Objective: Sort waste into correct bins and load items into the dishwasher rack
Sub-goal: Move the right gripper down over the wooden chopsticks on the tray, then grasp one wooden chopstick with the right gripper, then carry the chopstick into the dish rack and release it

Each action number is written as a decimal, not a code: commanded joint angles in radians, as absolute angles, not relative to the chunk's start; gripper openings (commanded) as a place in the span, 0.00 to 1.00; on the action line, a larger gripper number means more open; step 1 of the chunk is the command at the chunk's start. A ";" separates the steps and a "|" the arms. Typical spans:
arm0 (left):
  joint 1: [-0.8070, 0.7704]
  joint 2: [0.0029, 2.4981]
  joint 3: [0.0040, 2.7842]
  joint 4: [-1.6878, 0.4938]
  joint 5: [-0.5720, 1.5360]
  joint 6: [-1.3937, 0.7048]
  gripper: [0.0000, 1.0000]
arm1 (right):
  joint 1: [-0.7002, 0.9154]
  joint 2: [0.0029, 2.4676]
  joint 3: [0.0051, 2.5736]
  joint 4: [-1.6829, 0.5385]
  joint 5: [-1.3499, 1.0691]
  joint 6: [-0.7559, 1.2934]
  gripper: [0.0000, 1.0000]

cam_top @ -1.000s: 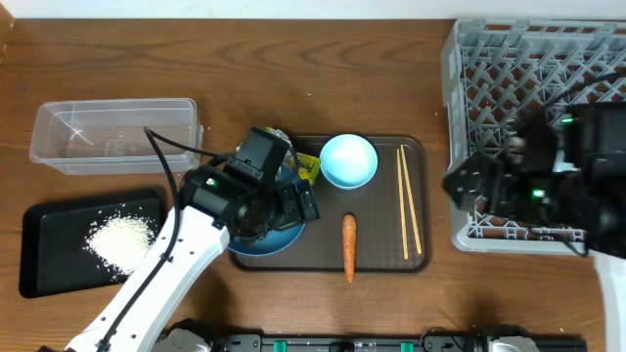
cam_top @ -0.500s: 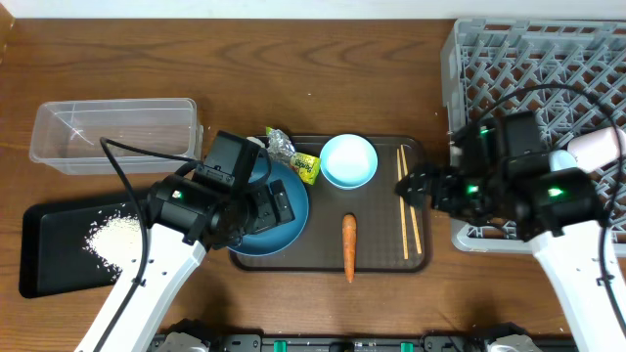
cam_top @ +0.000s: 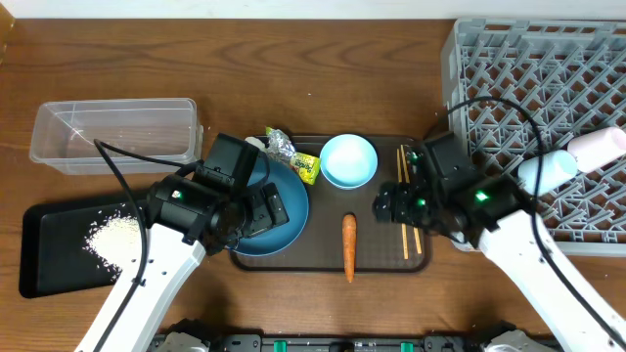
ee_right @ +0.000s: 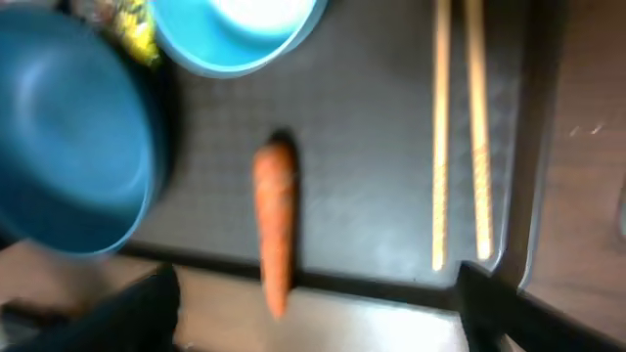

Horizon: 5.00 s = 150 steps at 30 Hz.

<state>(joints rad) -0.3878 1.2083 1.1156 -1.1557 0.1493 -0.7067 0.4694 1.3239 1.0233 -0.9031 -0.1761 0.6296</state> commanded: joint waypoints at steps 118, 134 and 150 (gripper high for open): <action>-0.383 1.208 1.117 -1.162 0.126 -0.716 0.98 | 0.491 1.755 0.839 -0.424 0.158 0.590 0.33; -0.383 1.208 1.116 -1.162 0.126 -0.716 0.98 | 0.470 1.718 0.918 -0.498 0.077 0.590 0.01; -0.383 1.208 1.117 -1.162 0.126 -0.716 0.98 | 0.180 1.430 1.405 -0.864 0.082 0.273 0.01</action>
<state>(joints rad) -0.3878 1.2083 1.1156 -1.1561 0.1493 -0.7071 0.2497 1.4567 1.3602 -0.8505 0.0719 0.3927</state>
